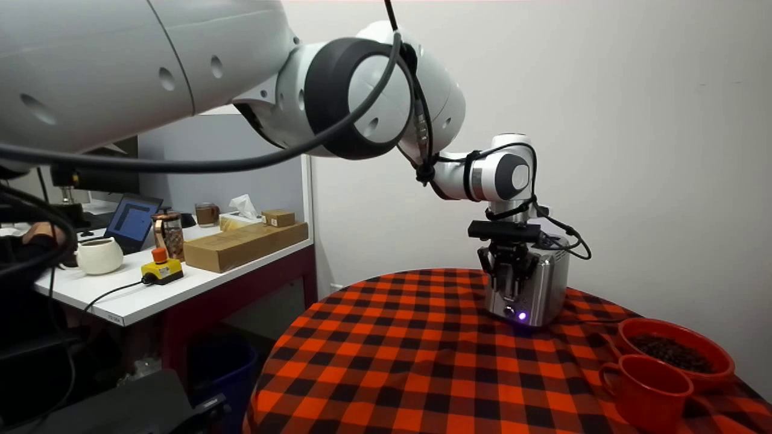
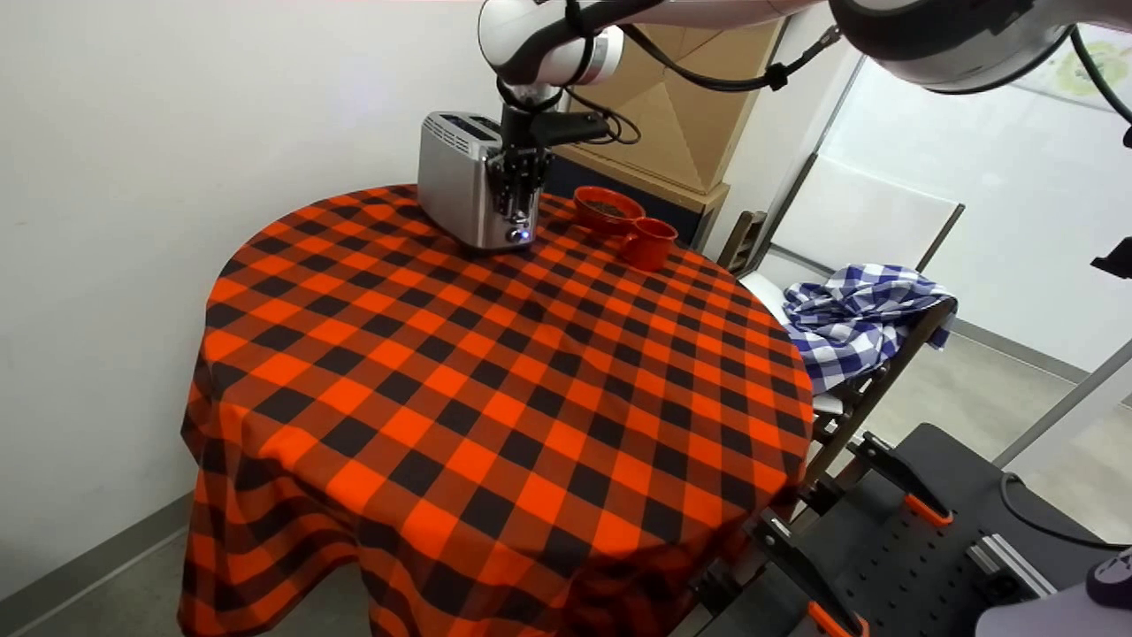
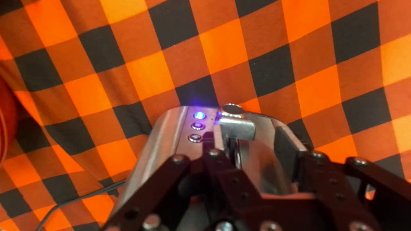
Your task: Push down the toaster lever
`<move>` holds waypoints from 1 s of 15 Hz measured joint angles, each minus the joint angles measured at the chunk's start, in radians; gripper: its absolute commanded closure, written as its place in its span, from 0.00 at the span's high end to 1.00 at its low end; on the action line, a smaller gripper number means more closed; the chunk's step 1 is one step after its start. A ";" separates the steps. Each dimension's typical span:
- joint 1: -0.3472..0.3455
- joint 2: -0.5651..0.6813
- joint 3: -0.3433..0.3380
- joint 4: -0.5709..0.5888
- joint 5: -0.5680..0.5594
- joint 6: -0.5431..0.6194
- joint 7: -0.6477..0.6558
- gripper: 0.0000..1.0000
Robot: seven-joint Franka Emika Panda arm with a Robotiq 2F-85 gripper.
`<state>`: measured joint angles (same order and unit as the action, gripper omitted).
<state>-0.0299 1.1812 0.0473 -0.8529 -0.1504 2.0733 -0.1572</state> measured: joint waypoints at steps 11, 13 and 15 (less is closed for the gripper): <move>-0.022 -0.352 0.050 -0.382 0.084 0.032 -0.005 1.00; -0.017 -0.412 0.050 -0.477 0.087 0.031 -0.005 1.00; -0.013 -0.474 0.046 -0.575 0.087 0.030 -0.001 1.00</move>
<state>-0.0428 0.7071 0.0934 -1.4280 -0.0637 2.1035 -0.1585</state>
